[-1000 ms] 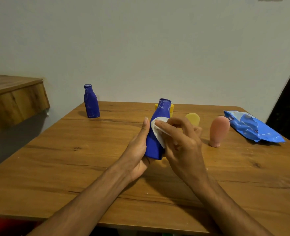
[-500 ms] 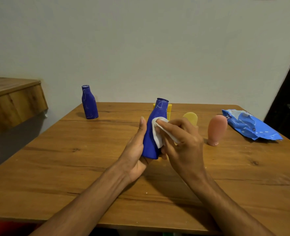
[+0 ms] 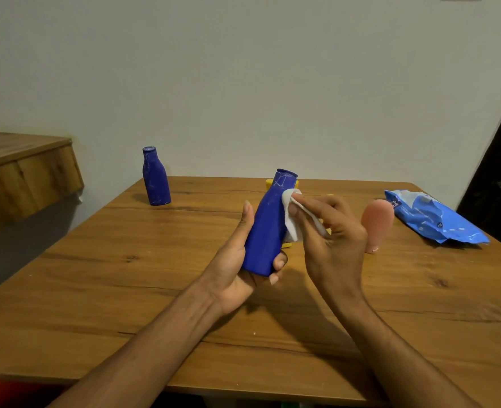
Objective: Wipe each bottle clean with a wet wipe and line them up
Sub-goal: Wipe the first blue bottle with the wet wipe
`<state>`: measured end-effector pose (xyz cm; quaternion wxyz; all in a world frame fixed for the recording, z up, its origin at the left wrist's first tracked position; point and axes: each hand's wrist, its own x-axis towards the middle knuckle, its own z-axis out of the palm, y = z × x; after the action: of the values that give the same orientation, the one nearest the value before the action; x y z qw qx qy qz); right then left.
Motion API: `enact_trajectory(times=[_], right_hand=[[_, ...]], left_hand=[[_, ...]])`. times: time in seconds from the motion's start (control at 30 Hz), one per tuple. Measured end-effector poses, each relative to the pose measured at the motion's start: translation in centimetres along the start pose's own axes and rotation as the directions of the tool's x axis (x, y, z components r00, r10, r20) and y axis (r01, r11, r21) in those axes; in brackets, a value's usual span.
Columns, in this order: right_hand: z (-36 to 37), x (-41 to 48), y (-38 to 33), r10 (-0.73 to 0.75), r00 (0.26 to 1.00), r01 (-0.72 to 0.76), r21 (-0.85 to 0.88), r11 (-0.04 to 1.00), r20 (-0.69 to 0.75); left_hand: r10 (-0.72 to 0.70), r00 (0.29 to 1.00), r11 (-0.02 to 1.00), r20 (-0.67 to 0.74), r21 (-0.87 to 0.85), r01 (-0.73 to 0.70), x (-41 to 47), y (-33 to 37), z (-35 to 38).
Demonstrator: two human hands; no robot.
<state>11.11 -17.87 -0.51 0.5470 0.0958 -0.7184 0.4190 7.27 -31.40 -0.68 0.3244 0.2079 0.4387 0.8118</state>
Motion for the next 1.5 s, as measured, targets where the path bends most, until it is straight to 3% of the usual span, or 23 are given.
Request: enact_trajectory(times=[0.17, 0.33, 0.5, 0.63, 0.73, 0.83, 1.0, 1.13, 1.3, 1.43, 1.5], right_hand=[[0.1, -0.2, -0.3, -0.013, 0.999, 0.014, -0.008, 1.0, 0.036], [-0.1, 0.5, -0.5, 0.141, 0.99, -0.138, 0.077, 0.987, -0.027], [0.1, -0.4, -0.2, -0.046, 0.995, 0.049, -0.031, 0.998, 0.09], [0.2, -0.4, 0.1, -0.025, 0.998, 0.028, -0.051, 0.998, 0.053], [0.2, -0.5, 0.1, -0.091, 0.991, 0.098, -0.079, 0.992, 0.095], [0.1, -0.4, 0.2, -0.036, 0.998, 0.039, -0.078, 0.996, 0.044], [0.0, -0.8, 0.0, -0.159, 0.977, 0.175, -0.11, 0.978, 0.14], [0.0, -0.6, 0.1, -0.106, 0.994, 0.109, -0.1, 0.989, 0.034], [-0.1, -1.1, 0.4, -0.254, 0.956, 0.282, -0.22, 0.934, 0.147], [0.1, -0.5, 0.7, -0.136, 0.991, 0.137, -0.128, 0.982, 0.015], [0.4, -0.3, 0.7, -0.146, 0.989, 0.146, -0.162, 0.976, 0.011]], left_hand=[[-0.009, 1.0, 0.999, 0.013, -0.033, 0.009, -0.2, 0.1, 0.2], [-0.02, 0.998, 0.998, 0.064, -0.053, 0.024, -0.1, -0.1, 0.1], [0.003, 1.0, 0.998, 0.016, -0.056, -0.002, -0.1, 0.0, 0.2], [0.009, 1.0, 0.999, 0.004, -0.036, -0.009, 0.0, -0.1, 0.2], [0.018, 1.0, 0.999, -0.015, -0.027, -0.018, 0.1, -0.2, 0.1], [0.012, 1.0, 1.0, -0.004, -0.01, -0.012, 0.1, -0.3, 0.1], [0.009, 1.0, 1.0, -0.022, 0.011, -0.009, 0.0, -0.3, 0.1], [0.004, 1.0, 0.999, 0.013, 0.041, -0.004, -0.1, -0.4, 0.2], [0.027, 1.0, 0.995, -0.001, 0.098, -0.027, -0.2, -0.6, 0.1], [0.02, 0.999, 0.992, 0.046, 0.121, -0.026, -0.1, -0.6, 0.2], [0.027, 0.999, 0.99, 0.04, 0.141, -0.032, -0.1, -0.7, 0.2]])
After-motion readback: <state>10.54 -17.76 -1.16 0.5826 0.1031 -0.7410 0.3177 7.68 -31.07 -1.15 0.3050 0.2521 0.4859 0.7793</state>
